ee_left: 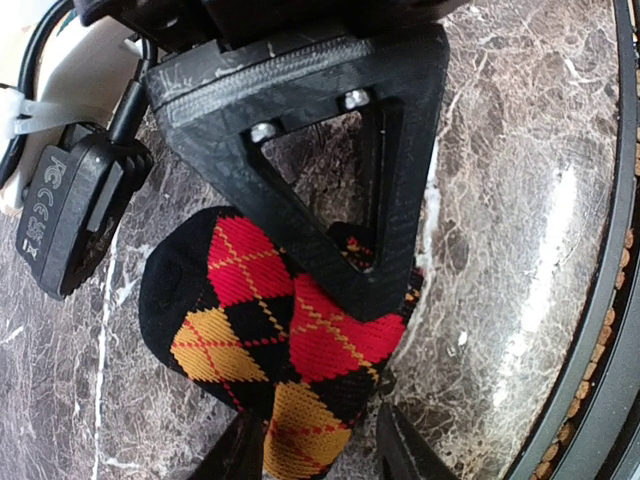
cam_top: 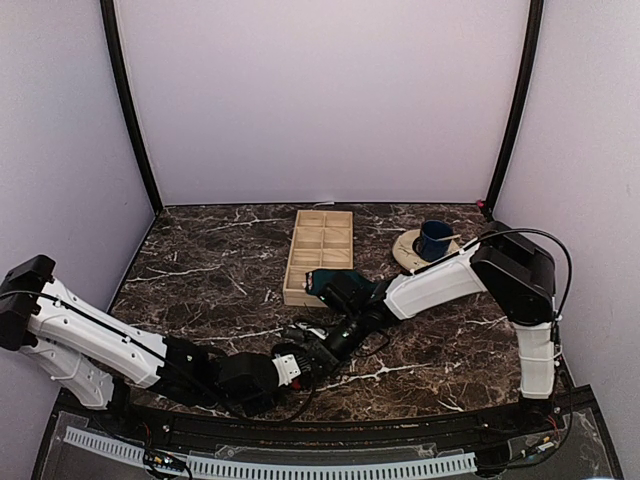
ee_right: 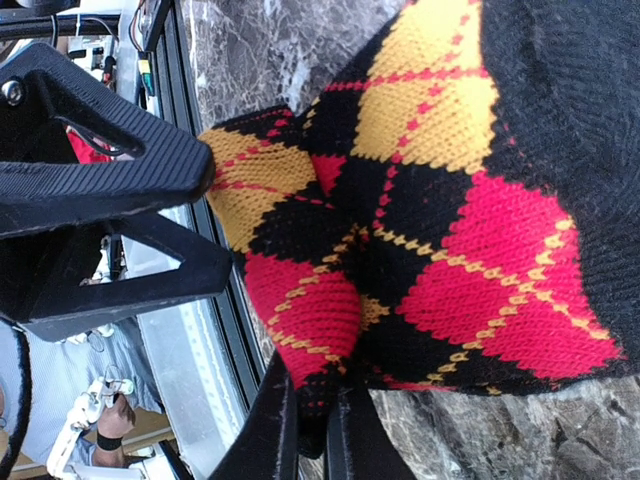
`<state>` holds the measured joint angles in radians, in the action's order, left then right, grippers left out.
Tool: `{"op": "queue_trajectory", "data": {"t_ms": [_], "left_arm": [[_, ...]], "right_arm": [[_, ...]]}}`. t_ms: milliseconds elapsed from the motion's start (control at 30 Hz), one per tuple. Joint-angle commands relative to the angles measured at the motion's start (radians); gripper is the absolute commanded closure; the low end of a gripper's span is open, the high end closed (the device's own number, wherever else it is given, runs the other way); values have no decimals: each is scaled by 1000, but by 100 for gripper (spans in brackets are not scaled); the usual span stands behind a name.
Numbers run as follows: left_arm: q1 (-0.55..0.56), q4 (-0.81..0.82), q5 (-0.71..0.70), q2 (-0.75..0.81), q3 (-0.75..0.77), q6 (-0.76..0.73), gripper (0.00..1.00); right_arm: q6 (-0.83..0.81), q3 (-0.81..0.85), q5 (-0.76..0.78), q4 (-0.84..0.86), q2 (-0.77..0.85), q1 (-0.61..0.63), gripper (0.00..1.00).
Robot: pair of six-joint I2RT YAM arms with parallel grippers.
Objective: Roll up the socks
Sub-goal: Roll the sock at the center of the board.
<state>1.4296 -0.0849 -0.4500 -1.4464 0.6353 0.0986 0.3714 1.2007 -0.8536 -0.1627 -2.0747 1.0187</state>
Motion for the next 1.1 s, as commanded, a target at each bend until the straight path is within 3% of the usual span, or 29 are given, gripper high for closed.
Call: {"op": "queue_trajectory", "data": {"t_ms": [0, 467, 667, 933, 1067], "left_arm": [[5, -18, 8, -24, 23, -18, 58], [4, 30, 21, -76, 35, -65, 60], [4, 34, 54, -83, 34, -85, 70], [2, 25, 110, -91, 27, -78, 93], [0, 21, 141, -97, 23, -68, 97]], "right_arm": [[-20, 25, -25, -16, -20, -9, 100], [-34, 30, -40, -41, -25, -12, 100], [-38, 40, -48, -54, -33, -14, 100], [-42, 51, -53, -68, -42, -14, 100], [-42, 51, -53, -69, -41, -14, 100]]}}
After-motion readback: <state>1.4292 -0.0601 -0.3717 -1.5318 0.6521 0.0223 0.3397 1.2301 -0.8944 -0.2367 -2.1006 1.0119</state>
